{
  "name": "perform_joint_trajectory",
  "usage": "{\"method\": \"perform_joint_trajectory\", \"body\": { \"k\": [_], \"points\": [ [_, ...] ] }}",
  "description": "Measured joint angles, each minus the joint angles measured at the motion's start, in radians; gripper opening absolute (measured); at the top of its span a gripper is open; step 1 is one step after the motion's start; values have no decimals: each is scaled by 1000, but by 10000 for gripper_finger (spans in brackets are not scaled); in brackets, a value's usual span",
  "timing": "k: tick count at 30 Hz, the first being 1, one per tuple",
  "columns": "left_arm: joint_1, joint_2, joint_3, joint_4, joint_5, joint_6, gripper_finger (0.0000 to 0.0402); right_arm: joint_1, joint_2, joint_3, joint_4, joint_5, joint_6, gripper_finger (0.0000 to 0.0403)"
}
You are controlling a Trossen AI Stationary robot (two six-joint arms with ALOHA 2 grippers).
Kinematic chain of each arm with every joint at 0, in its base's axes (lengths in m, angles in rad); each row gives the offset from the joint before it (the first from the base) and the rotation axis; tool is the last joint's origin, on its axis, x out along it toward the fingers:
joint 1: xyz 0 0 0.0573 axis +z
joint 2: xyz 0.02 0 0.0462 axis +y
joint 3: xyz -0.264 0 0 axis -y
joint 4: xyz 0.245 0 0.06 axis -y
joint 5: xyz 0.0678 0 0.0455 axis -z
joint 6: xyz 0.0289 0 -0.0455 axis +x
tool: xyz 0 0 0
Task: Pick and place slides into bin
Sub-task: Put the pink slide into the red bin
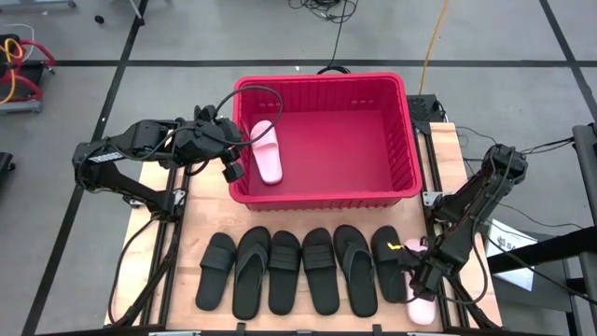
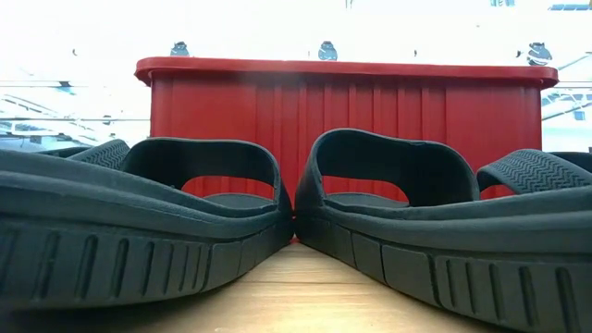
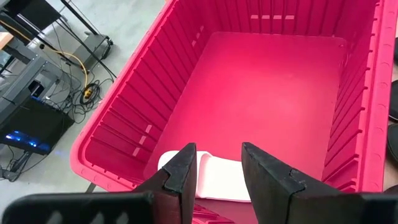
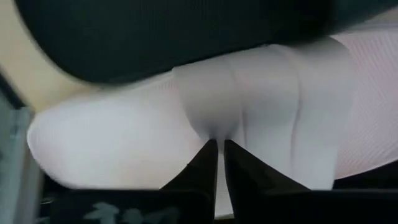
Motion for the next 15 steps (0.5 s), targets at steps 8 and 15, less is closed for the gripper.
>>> {"method": "perform_joint_trajectory", "body": {
  "k": [8,15],
  "points": [
    [0,0,0,0,0,2,124,-102,-119,0,-24,-1,-20,1],
    [0,0,0,-1,1,8,124,-196,-248,0,-153,20,-27,2]
  ]
}}
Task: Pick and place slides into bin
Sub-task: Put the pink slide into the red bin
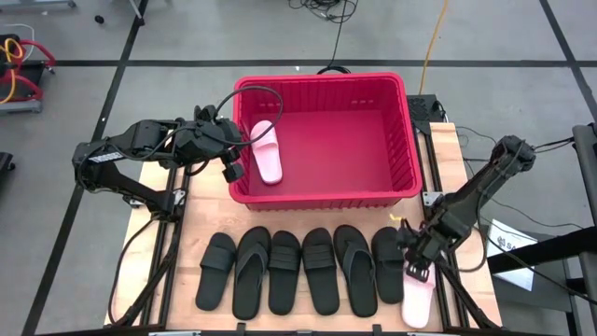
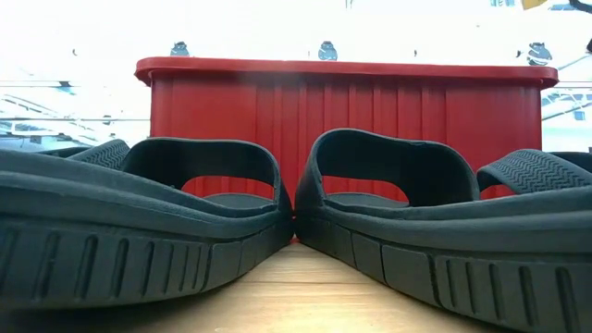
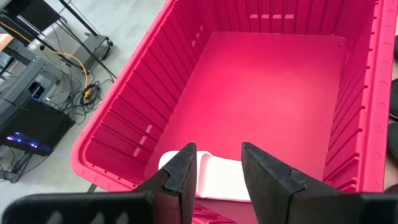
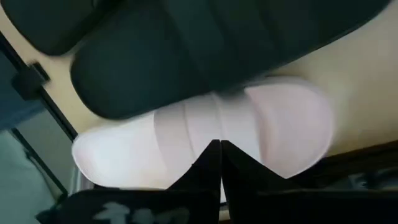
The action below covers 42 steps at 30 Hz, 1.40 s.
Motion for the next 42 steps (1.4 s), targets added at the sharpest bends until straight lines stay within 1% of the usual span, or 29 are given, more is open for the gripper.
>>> {"method": "perform_joint_trajectory", "body": {
  "k": [3,6,9,12,16,20,24,28,32,42],
  "points": [
    [0,0,0,0,5,0,124,-38,-48,0,-23,0,-19,10],
    [0,0,0,0,9,0,124,-71,-84,0,-34,-1,-72,24],
    [0,0,0,0,9,0,124,-87,-96,0,-67,0,-141,48],
    [0,0,0,0,9,0,124,-90,-95,0,-99,-1,-187,80],
    [0,0,0,0,9,-1,124,-90,-95,-44,-72,-6,-274,125],
    [0,0,0,0,9,-2,124,-93,-95,-124,27,-86,-335,151],
    [0,0,0,0,9,-2,124,-94,-96,-204,128,-210,-345,157],
    [0,0,0,0,9,-2,124,-94,-98,-261,177,-285,-345,153],
    [0,0,0,0,9,-2,124,-95,-98,-295,192,-318,-342,149],
    [0,0,0,0,9,-2,124,-94,-98,-305,347,-315,-395,149]
  ]
}}
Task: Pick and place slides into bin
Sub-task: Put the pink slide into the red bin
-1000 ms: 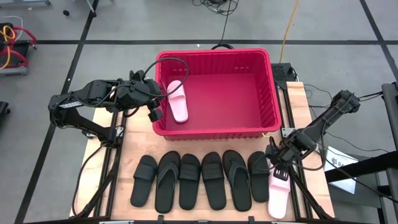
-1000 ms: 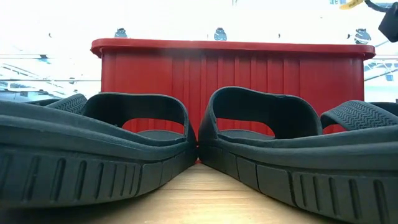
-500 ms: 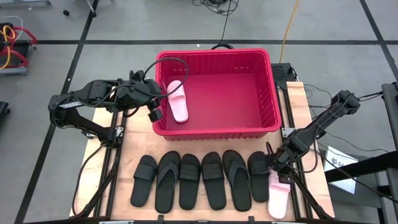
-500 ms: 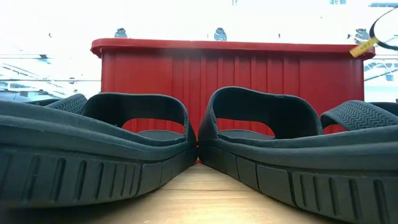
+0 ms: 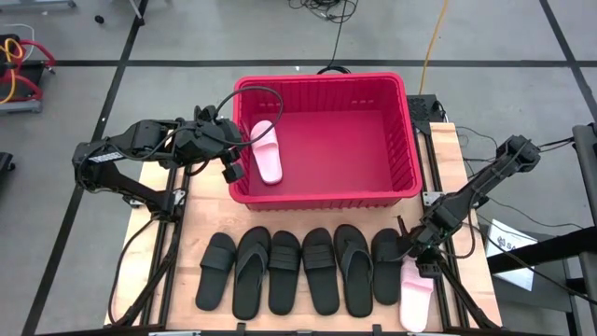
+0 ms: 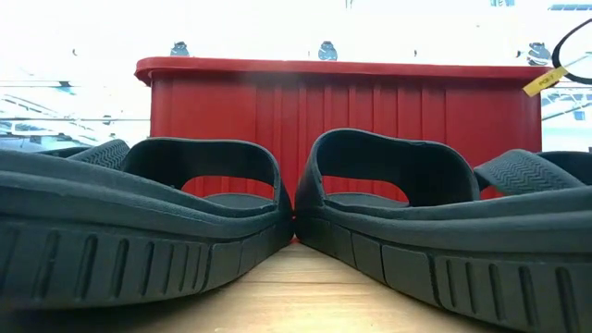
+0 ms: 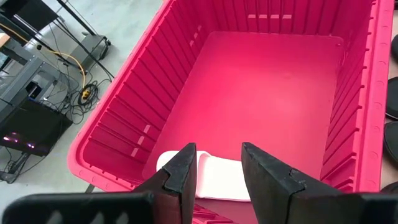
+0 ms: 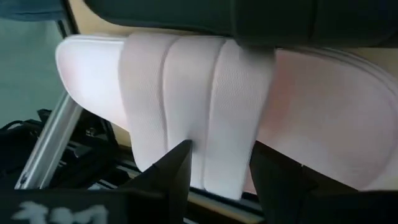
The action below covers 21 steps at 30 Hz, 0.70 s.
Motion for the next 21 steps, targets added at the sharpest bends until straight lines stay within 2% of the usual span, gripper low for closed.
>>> {"method": "perform_joint_trajectory", "body": {
  "k": [6,10,21],
  "points": [
    [0,0,0,0,0,0,124,-1,0,0,29,5,1,147],
    [0,0,0,0,0,0,124,-1,0,0,31,5,2,132],
    [0,0,0,0,0,-4,124,-1,0,-1,50,7,35,9]
  ]
}}
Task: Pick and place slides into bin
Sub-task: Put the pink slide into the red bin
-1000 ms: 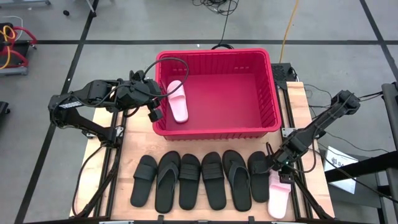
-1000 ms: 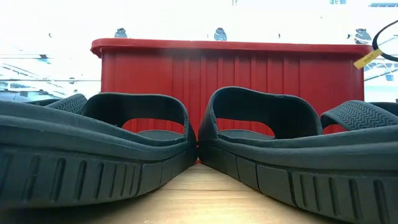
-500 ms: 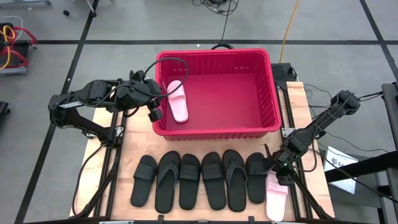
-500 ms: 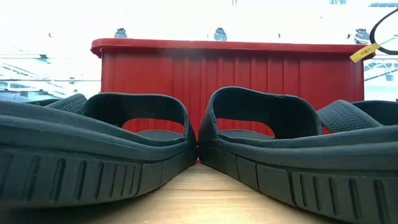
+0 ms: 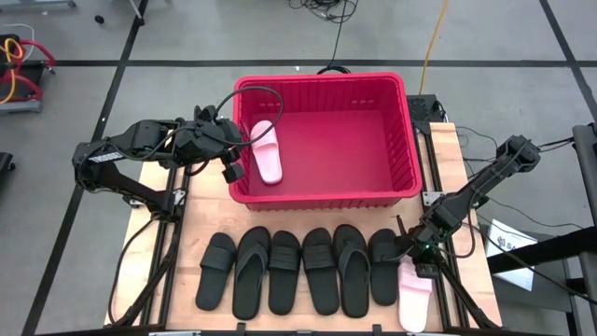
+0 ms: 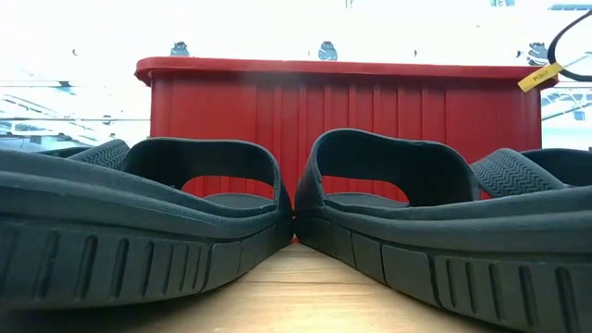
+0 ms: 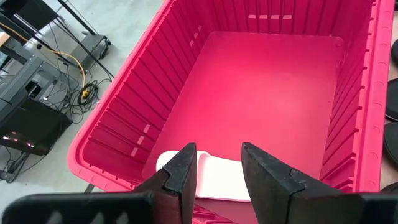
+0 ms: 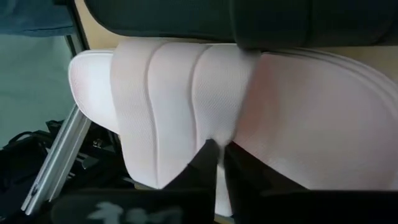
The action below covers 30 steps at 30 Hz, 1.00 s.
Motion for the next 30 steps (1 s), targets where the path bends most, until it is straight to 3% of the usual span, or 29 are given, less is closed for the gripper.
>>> {"method": "perform_joint_trajectory", "body": {
  "k": [11,20,30],
  "points": [
    [0,0,0,0,0,4,124,0,-24,0,20,-6,114,2],
    [0,0,0,0,0,6,124,0,-148,1,45,-6,301,1],
    [0,0,0,0,-1,14,124,0,-268,3,99,-2,389,0]
  ]
}}
